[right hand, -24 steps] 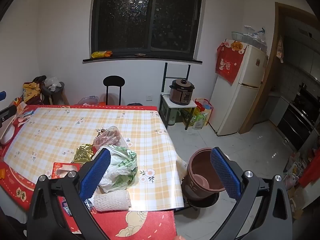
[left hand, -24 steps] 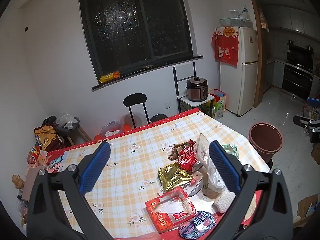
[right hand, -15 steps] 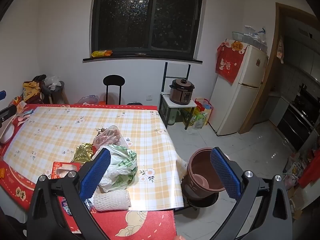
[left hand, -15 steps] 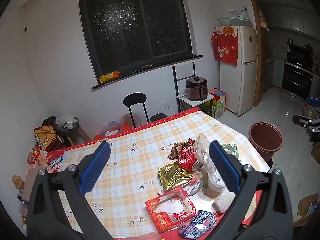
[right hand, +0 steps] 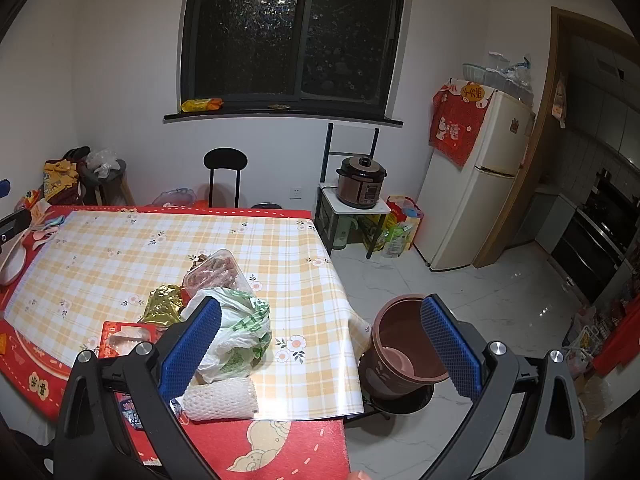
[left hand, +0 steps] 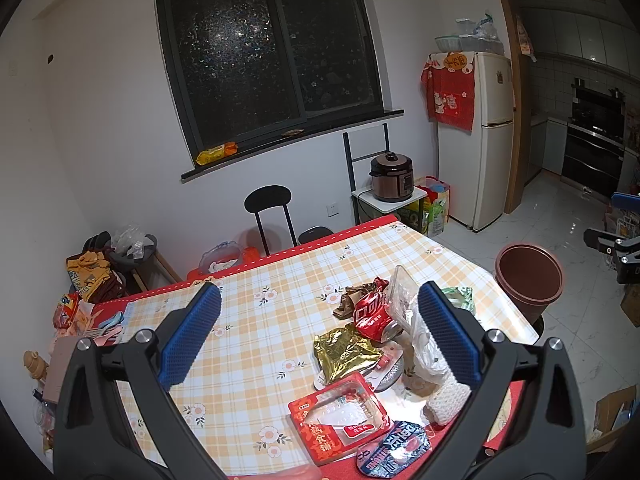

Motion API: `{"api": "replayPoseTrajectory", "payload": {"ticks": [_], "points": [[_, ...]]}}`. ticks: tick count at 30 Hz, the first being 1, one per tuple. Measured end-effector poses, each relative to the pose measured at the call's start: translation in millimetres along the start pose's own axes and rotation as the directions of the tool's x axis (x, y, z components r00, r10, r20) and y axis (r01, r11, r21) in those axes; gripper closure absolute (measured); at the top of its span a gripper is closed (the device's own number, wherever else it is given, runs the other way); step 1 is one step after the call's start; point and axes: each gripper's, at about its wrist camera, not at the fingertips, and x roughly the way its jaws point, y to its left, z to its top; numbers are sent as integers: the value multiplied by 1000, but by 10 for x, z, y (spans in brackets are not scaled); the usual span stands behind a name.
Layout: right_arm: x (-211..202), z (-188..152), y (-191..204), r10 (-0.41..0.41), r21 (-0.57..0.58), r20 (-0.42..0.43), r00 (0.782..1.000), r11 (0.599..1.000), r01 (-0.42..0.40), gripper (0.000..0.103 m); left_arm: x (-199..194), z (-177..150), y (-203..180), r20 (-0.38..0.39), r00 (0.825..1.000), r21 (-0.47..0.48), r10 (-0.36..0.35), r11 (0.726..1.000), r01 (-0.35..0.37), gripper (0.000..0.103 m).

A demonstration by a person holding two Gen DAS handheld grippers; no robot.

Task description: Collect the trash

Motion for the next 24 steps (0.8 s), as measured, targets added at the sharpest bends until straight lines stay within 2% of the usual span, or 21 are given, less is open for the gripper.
{"api": "replayPoseTrajectory", "payload": {"ticks": [24], "points": [[-9,3,-25,-6,-9,2,1000,1000,6,4,37,-35,-59,-1,1000,3,-5,1000,5,6]]}}
